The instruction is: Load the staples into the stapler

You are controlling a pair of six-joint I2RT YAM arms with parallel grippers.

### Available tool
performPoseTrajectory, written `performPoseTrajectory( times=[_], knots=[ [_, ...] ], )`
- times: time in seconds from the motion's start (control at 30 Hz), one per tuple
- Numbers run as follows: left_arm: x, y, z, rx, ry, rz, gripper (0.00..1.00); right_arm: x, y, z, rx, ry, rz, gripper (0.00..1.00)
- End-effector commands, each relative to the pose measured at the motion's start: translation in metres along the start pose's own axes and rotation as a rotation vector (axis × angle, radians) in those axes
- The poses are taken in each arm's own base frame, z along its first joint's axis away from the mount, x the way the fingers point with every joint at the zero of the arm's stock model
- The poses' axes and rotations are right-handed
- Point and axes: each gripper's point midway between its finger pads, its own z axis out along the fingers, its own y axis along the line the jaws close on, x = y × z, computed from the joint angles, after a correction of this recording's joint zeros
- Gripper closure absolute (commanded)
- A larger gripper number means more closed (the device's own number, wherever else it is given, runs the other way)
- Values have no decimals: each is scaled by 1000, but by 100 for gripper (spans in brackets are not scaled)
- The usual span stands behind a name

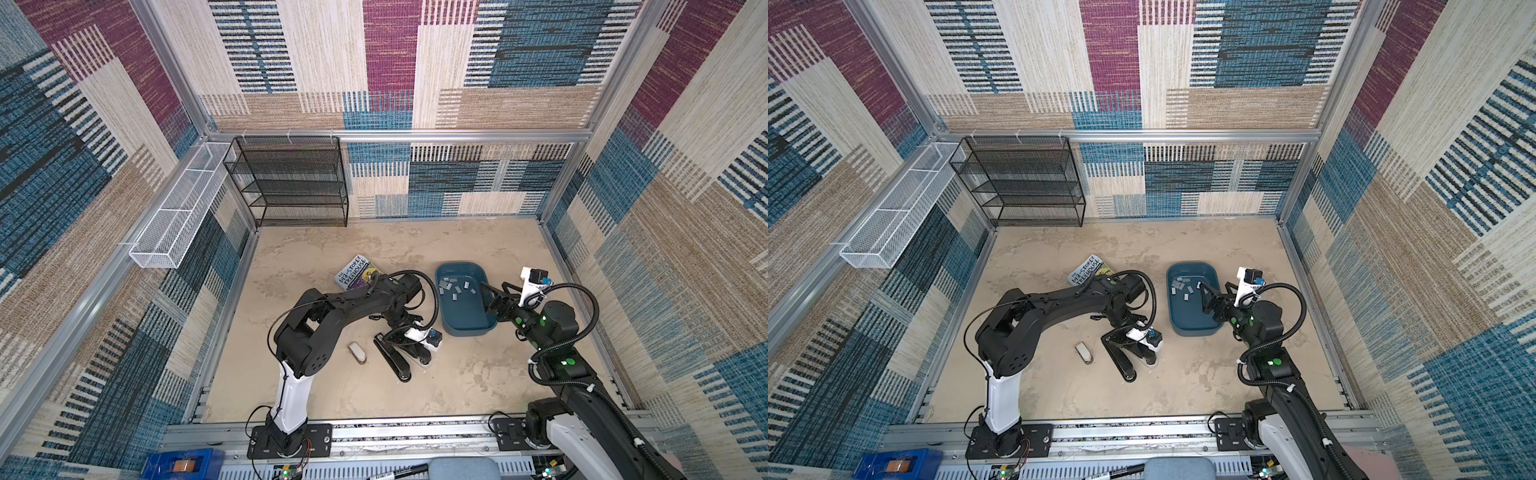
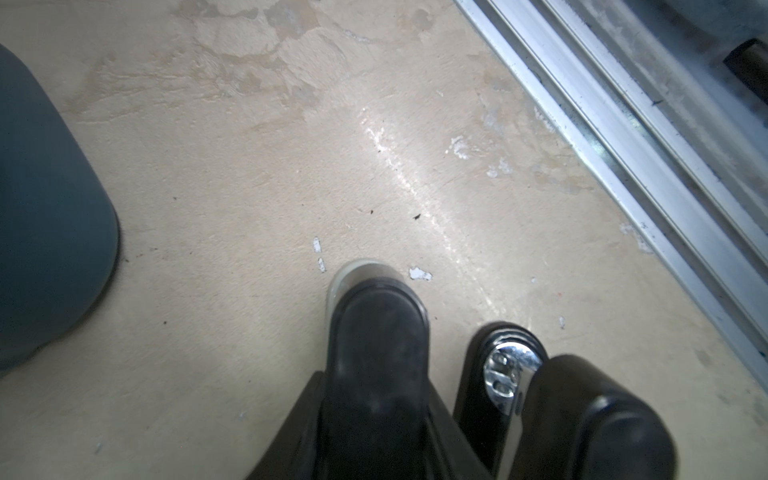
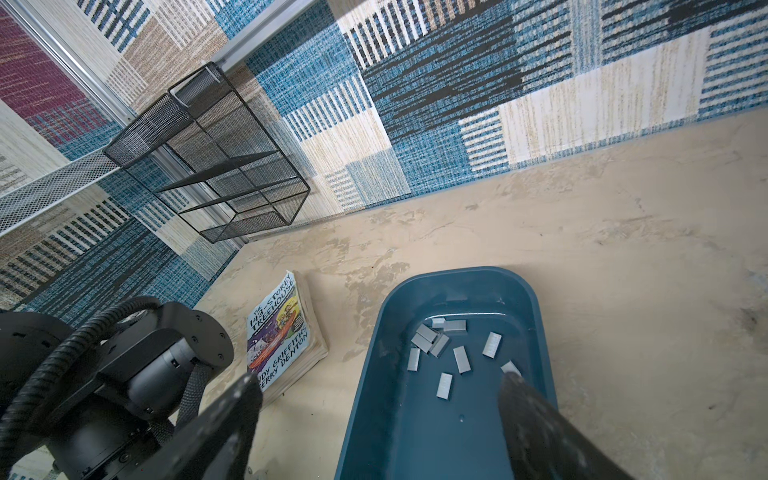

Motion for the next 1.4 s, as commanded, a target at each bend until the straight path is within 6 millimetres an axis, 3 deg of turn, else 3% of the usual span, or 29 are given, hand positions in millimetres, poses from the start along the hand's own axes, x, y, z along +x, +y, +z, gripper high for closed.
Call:
performPoseTrajectory(
  times=[0.0, 0.07, 0.17, 0.27, 0.33, 0.43, 0.57, 0.7, 0.97, 1.2, 1.37],
  knots=[
    [1, -3, 0, 16, -2, 15, 64, -4, 6, -1, -28, -19, -6, 9],
    [1, -3, 1, 16, 2, 17, 66, -6, 7, -1, -30, -23, -7, 9],
    [3, -2, 0, 14, 11, 22, 77, -5, 7, -1, -35, -22, -6, 9],
    [3, -1, -2, 9, 13, 37, 100, -4, 10, -2, -54, -26, -7, 12],
    [4, -2, -8, 6, 14, 49, 100, -1, 19, -2, -107, -28, -16, 18],
    [-4, 1, -37, -41, -68, 76, 100, 12, 45, -4, -238, -40, -61, 25],
    [-8, 13, -87, -174, -139, 74, 100, 39, 94, -7, -413, -53, -202, 30],
    [-9, 16, -112, -233, -131, 57, 100, 70, 130, -14, -582, -41, -337, 39],
    [-13, 6, -119, -228, -165, 51, 100, 118, 143, -4, -689, 75, -438, 44],
    [-25, 1, -124, -232, -219, 48, 100, 126, 161, -4, -721, 76, -480, 44],
    [-31, -1, -126, -237, -227, 56, 100, 133, 163, 11, -689, 120, -490, 48]
  ],
)
